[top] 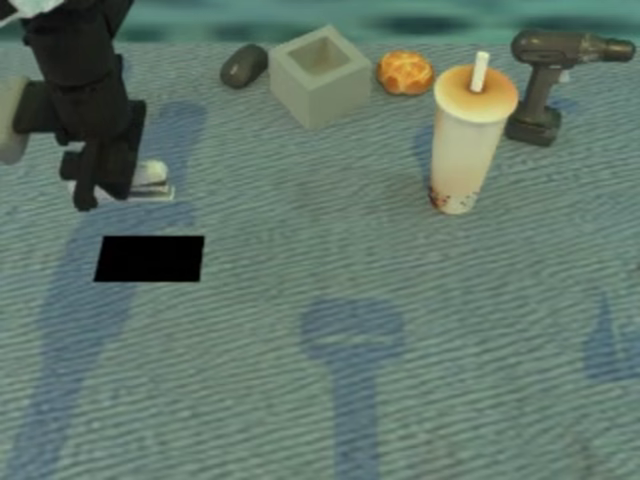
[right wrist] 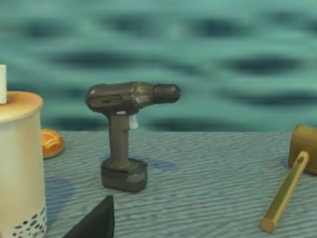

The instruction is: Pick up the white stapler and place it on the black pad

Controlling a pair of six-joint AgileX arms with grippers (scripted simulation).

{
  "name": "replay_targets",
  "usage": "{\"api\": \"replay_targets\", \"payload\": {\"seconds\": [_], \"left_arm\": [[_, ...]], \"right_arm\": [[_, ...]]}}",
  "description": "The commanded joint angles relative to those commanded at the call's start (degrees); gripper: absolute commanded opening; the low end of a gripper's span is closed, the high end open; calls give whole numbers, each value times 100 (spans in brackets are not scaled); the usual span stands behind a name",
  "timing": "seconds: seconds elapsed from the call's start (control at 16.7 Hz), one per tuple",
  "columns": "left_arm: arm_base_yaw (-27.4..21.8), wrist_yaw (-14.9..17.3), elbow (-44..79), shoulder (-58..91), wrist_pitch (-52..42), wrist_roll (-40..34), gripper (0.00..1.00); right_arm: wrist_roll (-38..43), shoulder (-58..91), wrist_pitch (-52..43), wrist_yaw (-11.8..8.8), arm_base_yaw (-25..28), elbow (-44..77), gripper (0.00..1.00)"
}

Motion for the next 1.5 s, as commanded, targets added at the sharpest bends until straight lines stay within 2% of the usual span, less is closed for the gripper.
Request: {"api": "replay_targets", "payload": {"seconds": [0.42, 0.72, 1.5], "left_arm": [[48, 4, -1162, 428, 1639, -4, 0], [50, 5, -1296, 484, 1788, -7, 0], [50, 5, -1296, 484, 1788, -7, 98]], "right_arm": [[0, 0, 0, 0, 0, 0, 100], [0, 0, 0, 0, 0, 0, 100], [0, 0, 0, 0, 0, 0, 100]]}}
